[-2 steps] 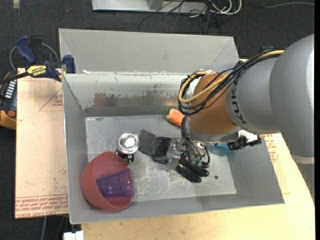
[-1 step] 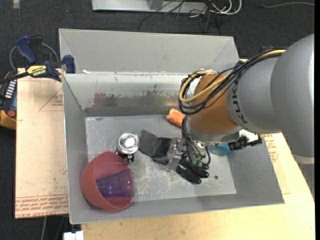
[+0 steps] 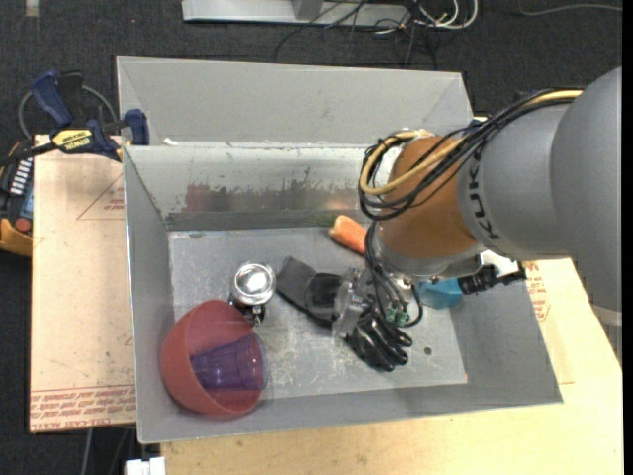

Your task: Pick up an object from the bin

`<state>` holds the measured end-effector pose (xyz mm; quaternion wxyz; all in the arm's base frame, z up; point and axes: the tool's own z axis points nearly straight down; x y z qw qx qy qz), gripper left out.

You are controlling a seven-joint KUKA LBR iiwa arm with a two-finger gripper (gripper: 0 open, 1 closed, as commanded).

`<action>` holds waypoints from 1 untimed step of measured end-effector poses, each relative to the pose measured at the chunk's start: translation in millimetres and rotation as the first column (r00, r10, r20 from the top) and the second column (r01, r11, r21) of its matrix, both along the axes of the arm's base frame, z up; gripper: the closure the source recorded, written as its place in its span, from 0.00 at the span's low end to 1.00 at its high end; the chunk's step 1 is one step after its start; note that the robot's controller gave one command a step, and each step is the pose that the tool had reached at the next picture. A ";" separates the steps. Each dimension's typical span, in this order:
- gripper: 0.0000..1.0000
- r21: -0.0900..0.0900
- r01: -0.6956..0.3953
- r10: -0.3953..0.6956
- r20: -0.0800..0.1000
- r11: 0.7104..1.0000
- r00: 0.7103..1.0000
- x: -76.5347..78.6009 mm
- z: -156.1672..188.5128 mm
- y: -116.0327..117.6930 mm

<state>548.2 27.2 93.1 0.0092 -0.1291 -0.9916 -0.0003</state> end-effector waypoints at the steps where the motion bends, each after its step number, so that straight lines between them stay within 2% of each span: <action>1: 1.00 0.000 0.000 0.000 0.007 1.000 1.000 1.9 31.6 0.0</action>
Offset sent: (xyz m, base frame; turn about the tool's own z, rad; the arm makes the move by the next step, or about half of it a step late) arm 0.0000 0.0000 0.0895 0.0000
